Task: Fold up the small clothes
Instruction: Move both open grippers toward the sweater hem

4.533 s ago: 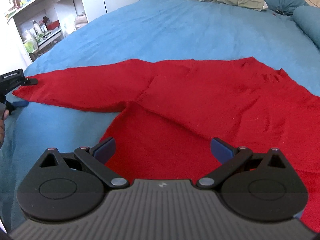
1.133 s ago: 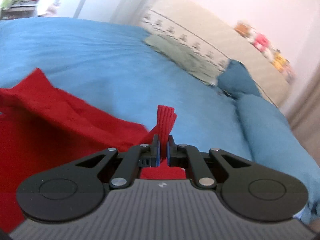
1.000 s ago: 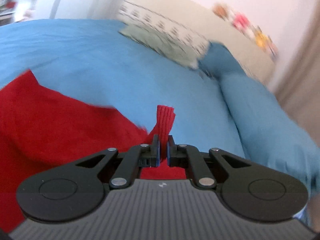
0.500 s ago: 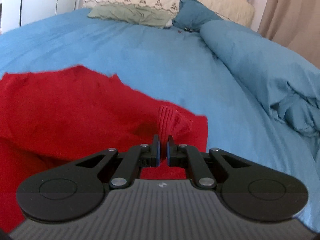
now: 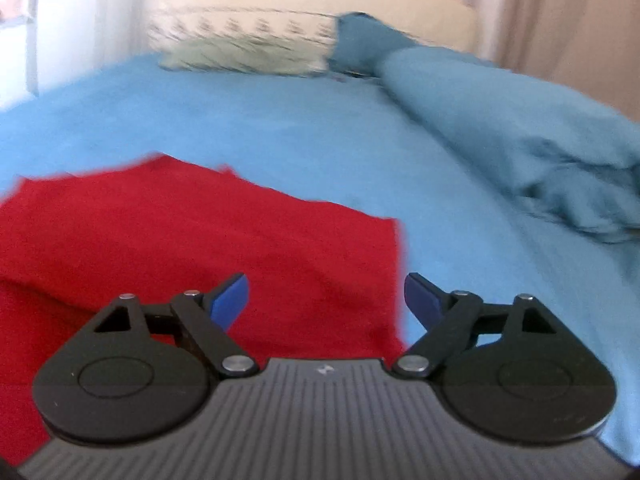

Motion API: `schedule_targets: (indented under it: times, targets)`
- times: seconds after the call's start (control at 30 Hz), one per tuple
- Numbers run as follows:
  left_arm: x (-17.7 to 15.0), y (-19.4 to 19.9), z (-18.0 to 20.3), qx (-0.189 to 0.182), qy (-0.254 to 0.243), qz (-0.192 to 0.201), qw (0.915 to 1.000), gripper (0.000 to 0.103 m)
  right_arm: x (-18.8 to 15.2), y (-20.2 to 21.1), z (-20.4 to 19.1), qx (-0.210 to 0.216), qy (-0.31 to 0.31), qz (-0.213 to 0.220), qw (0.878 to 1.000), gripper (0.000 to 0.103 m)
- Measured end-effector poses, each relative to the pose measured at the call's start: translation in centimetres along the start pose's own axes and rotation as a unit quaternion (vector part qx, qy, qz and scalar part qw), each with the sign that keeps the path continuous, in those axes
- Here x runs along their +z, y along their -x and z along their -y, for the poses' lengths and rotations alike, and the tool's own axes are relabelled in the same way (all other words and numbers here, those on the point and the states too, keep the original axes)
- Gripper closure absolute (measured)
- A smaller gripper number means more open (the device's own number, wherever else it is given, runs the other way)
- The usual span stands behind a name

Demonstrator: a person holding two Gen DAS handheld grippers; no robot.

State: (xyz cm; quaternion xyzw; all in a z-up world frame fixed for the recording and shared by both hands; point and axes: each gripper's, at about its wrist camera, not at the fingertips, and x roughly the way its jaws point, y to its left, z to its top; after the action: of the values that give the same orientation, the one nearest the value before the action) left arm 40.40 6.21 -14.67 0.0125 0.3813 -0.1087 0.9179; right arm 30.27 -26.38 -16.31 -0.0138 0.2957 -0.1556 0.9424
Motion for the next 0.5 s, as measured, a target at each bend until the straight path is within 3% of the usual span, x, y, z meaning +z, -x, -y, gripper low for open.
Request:
schedule_targets:
  times: [0.07, 0.17, 0.3, 0.43, 0.5]
  targets:
    - [0.5, -0.7, 0.9, -0.015, -0.008, 0.004, 0.9998, 0.001, 0.3, -0.6, 0.0, 0.047, -0.022, -0.005, 0.999, 0.002]
    - [0.8, -2.7, 1.8, -0.044, -0.009, -0.012, 0.9989, 0.001, 0.4, -2.0, -0.3, 0.08, -0.038, 0.0, 0.996, 0.002]
    - [0.1, -5.3, 1.8, -0.042, 0.001, -0.043, 0.9982, 0.002, 0.3, -4.7, -0.7, 0.079, -0.024, -0.027, 0.996, 0.002]
    - [-0.6, -5.5, 2.5, -0.032, -0.047, -0.043, 0.9974, 0.001, -0.4, -6.1, 1.0, 0.077, -0.047, -0.037, 0.995, 0.002]
    - [-0.5, -5.4, 2.6, -0.027, -0.046, -0.047, 0.9975, 0.001, -0.4, -6.1, 1.5, 0.064, -0.056, -0.037, 0.996, 0.002]
